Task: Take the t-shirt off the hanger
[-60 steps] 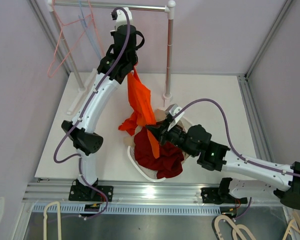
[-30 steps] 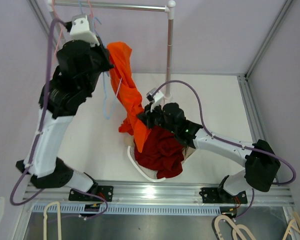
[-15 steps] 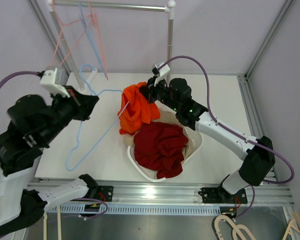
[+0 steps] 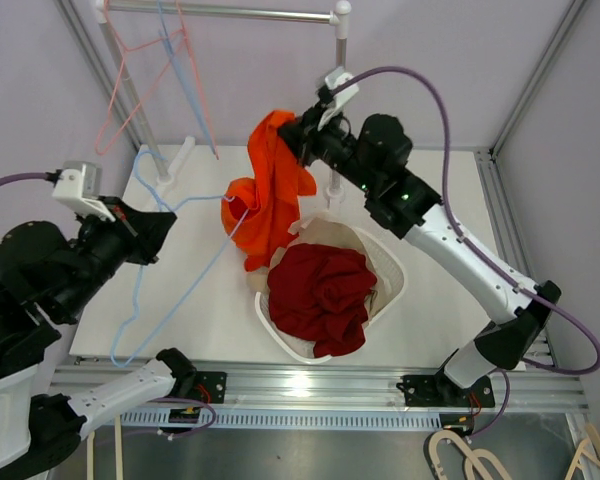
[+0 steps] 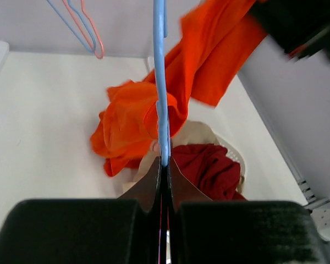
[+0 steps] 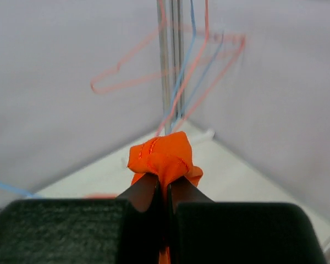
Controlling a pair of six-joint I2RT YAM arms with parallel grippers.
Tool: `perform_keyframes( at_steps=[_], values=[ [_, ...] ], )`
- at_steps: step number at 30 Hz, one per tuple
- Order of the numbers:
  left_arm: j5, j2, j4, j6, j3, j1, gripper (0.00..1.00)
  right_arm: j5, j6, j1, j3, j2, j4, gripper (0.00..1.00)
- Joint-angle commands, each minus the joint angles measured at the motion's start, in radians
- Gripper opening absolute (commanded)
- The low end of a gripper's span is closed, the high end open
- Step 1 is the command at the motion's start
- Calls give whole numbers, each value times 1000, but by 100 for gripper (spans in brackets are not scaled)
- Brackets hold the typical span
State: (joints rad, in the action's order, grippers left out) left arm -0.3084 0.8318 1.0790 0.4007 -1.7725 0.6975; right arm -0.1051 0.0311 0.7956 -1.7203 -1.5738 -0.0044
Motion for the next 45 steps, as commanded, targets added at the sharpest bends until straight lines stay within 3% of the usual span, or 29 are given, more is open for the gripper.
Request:
perform_keyframes(
  at_steps=[1,3,9,15,22,29,33,37,41,45],
  values=[
    [54,-8,-74,-17,85,7,1,-7,-89,7,-171,49,32,0],
    [135,-17,-100,-46,110,7,1,4,-117,13,-208,58,53,0],
    [190,-52,-80,-82,114,7,1,7,-223,25,-327,72,96,0],
    [123,-189,-74,-74,110,7,1,22,-264,30,-369,48,15,0],
    [97,-206,1,-79,-47,7,1,104,-284,19,-268,32,30,0],
    [51,-217,2,-89,46,7,1,88,-267,25,-372,47,-37,0],
    [49,-207,-128,-83,232,7,1,79,-289,34,-462,78,-57,0],
    [-81,-149,-264,-92,372,7,1,79,-296,37,-484,133,-66,0],
    [-188,-25,-431,-132,409,4,1,74,-283,39,-435,196,-78,0],
    [-198,181,-571,-160,329,-12,1,97,-240,42,-328,277,-95,0]
  ],
)
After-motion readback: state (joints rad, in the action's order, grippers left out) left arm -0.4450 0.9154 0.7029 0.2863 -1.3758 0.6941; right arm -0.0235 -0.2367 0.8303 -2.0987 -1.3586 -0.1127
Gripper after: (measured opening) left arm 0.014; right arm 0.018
